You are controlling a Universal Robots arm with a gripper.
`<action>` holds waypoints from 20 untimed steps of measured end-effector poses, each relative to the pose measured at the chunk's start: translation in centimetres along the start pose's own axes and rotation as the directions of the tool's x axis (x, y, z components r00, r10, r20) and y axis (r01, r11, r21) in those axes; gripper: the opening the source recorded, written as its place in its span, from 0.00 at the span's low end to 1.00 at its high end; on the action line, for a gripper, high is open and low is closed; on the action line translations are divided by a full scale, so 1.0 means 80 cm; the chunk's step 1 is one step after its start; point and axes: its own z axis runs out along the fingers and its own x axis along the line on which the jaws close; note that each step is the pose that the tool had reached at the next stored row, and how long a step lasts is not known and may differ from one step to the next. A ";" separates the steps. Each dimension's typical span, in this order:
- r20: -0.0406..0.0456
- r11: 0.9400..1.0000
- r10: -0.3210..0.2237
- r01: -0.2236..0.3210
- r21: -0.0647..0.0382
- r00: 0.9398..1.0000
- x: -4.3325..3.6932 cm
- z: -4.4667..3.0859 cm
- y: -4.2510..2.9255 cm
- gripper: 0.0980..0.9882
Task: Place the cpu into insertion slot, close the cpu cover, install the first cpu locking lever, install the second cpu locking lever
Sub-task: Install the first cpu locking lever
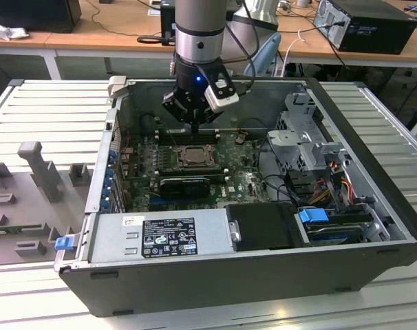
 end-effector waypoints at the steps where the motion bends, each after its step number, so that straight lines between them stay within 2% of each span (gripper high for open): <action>1: 0.000 1.000 0.000 0.000 0.000 1.000 0.006 -0.0001 -0.0004 0.01; 9: 0.000 1.000 0.000 0.000 -0.003 1.000 0.032 -0.0001 -0.0030 0.01; 14: 0.000 1.000 0.000 0.000 -0.010 1.000 0.055 -0.0001 -0.0045 0.01; 20: 0.000 1.000 -0.001 0.001 -0.010 1.000 0.069 0.0004 -0.0052 0.01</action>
